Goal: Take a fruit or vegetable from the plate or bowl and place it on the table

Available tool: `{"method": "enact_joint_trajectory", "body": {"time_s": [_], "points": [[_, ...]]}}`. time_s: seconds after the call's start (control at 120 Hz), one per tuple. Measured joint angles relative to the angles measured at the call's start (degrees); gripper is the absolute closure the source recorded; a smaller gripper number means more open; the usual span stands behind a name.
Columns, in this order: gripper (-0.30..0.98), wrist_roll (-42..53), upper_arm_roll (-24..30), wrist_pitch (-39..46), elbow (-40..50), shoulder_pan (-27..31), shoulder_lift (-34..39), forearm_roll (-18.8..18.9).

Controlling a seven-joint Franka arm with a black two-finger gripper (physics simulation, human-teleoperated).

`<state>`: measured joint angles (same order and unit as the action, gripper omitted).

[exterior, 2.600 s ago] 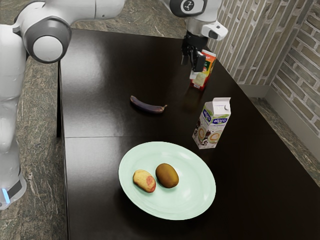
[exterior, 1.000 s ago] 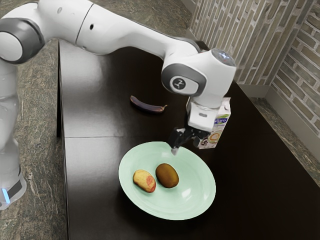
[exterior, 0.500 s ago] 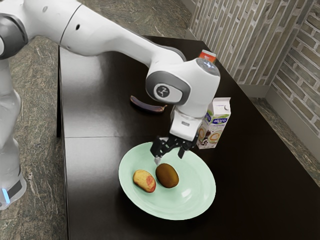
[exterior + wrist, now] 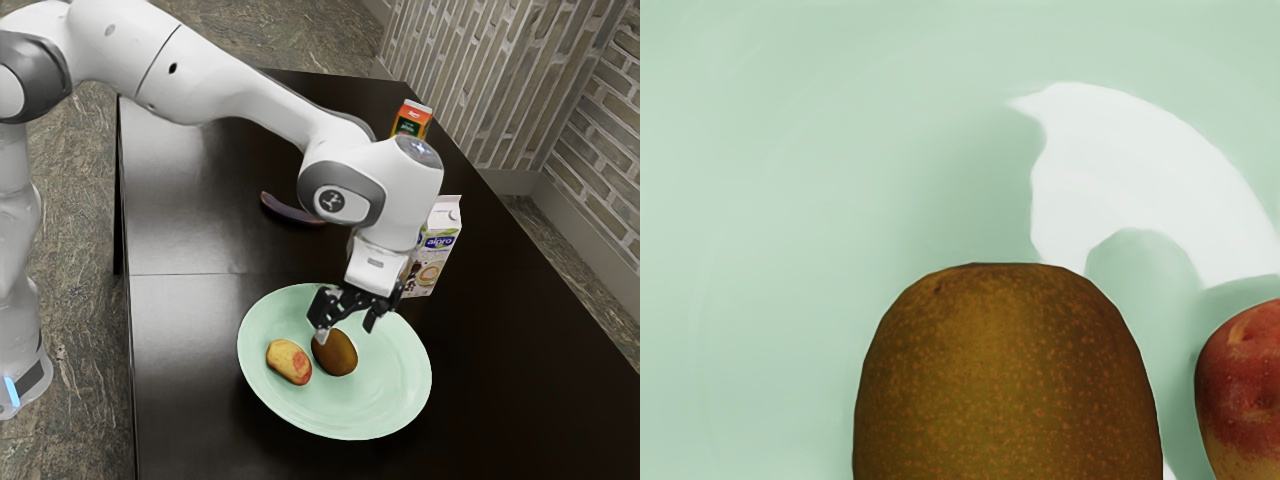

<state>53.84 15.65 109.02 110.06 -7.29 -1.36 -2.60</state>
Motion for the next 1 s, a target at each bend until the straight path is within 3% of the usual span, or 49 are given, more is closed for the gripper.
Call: {"method": "enact_joint_trajectory", "body": {"time_s": [0.783, 0.917, 1.0], "points": [[0.00, 0.5, 0.3, 3.0, 2.5, -0.9, -2.6, -1.3], [0.25, -0.3, 0.3, 3.5, 3.5, -0.9, -2.6, -1.2], [0.31, -1.0, 0.3, 3.8, 3.5, -0.9, -2.5, -1.0]]}}
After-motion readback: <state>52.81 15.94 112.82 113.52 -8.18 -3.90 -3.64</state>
